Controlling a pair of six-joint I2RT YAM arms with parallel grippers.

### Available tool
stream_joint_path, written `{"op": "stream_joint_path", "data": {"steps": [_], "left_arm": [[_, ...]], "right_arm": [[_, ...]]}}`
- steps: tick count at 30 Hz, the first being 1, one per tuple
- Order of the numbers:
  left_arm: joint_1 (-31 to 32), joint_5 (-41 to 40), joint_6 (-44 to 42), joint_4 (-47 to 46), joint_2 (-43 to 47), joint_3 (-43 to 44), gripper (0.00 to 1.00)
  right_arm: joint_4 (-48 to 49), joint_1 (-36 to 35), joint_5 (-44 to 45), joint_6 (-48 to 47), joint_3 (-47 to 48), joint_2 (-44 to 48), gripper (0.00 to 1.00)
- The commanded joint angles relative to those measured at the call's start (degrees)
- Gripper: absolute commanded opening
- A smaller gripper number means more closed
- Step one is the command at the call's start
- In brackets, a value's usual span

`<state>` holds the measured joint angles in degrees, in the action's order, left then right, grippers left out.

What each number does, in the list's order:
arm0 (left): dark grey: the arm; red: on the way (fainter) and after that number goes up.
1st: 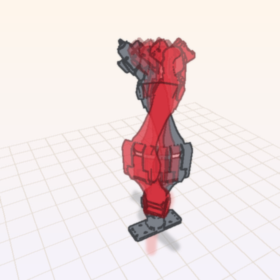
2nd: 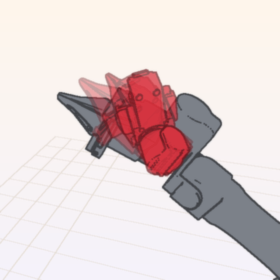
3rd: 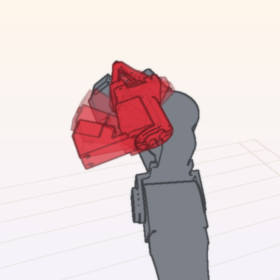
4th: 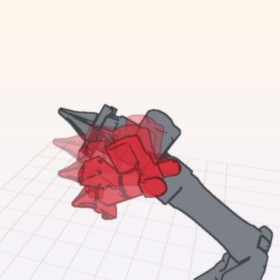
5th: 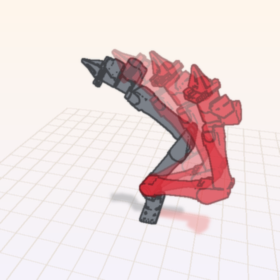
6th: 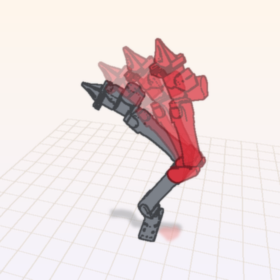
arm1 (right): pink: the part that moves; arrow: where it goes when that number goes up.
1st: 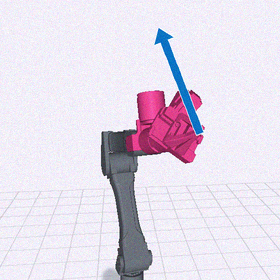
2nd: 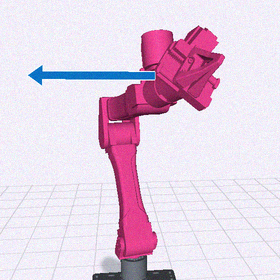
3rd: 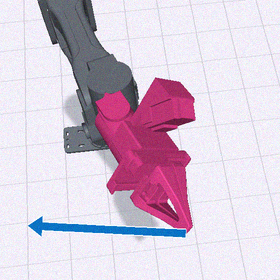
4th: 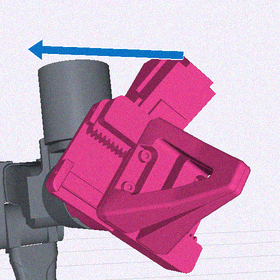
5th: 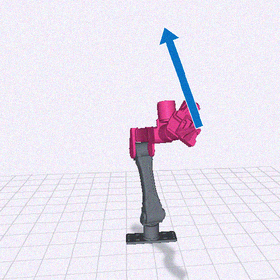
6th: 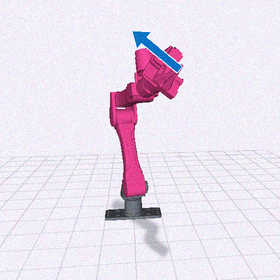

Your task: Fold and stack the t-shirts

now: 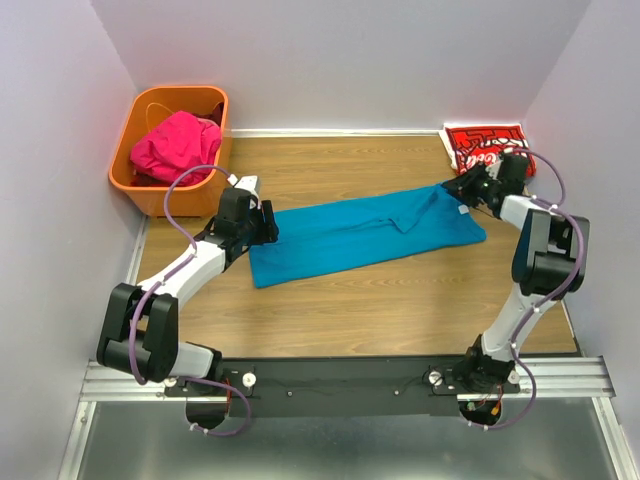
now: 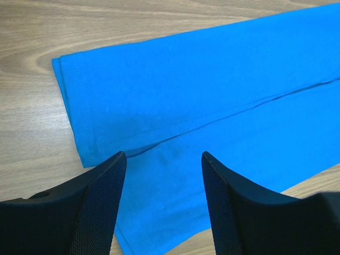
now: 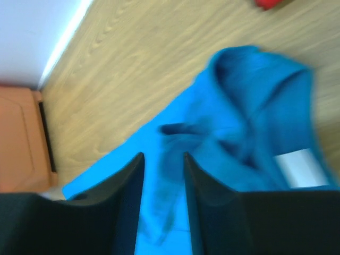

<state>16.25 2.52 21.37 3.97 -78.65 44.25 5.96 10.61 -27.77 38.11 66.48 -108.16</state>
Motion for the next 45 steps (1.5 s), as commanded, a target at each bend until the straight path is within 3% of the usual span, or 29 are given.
{"op": "stream_joint_path", "data": {"steps": [1,3,6,14,38,45], "left_arm": [[0.1,1.61,-0.97,0.08,0.6,-0.04,0.66],[0.18,1.61,-1.32,0.25,0.78,-0.13,0.66],[0.27,1.78,-1.5,0.43,0.96,0.13,0.66],[0.45,1.61,-1.41,0.87,1.22,0.14,0.66],[2.47,1.34,-0.62,1.4,1.22,-1.27,0.66],[2.82,1.17,-0.18,1.39,1.22,-1.71,0.66]], "right_arm": [[1.78,5.12,-11.93,-7.69,2.42,-6.35,0.48],[1.87,5.56,-17.98,-10.94,5.22,-9.17,0.61],[2.22,5.56,-20.56,-13.23,7.43,-11.63,0.69],[2.39,5.56,-26.89,-18.5,13.06,-15.94,0.69],[2.13,4.59,-37.26,-19.92,17.02,-24.64,0.7],[2.13,4.59,-37.71,-19.74,15.7,-21.93,0.59]]}}
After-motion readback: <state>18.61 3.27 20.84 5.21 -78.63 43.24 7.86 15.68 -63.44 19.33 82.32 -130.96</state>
